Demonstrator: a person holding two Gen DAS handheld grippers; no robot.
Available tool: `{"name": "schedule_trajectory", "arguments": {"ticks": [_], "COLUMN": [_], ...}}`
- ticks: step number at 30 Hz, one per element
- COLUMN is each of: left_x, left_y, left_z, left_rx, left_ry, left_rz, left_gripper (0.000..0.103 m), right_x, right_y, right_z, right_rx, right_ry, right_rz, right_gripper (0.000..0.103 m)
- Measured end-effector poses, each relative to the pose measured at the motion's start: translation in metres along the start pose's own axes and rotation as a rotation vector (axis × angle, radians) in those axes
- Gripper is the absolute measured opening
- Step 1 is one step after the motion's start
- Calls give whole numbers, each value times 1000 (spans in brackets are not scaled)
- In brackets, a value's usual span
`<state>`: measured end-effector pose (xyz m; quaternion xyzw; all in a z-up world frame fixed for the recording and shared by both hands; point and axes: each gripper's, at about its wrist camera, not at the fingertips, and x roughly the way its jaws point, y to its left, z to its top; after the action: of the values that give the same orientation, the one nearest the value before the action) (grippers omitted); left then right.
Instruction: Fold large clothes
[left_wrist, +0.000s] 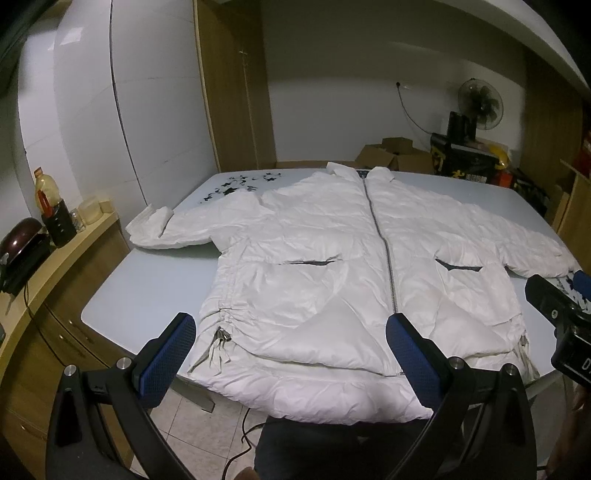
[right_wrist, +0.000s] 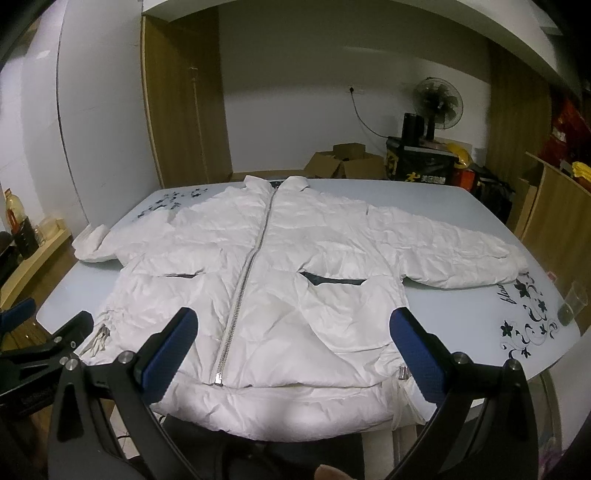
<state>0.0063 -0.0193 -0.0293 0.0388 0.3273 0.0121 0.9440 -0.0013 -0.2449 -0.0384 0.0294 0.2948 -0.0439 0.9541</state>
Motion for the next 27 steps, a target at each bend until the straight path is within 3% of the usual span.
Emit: {"name": "schedule_trajectory", "arguments": {"ticks": [27], "left_x": [6], "left_y": [3], "left_z": [-2], "left_rx": [-5], "left_ry": [20], "left_rz": [17], "left_gripper": [103], "right_x": [1], "right_y": [4], "right_z": [-3], "right_rx": [-19], "right_ry": [14], "right_rz": [-3], "right_gripper": [103]}}
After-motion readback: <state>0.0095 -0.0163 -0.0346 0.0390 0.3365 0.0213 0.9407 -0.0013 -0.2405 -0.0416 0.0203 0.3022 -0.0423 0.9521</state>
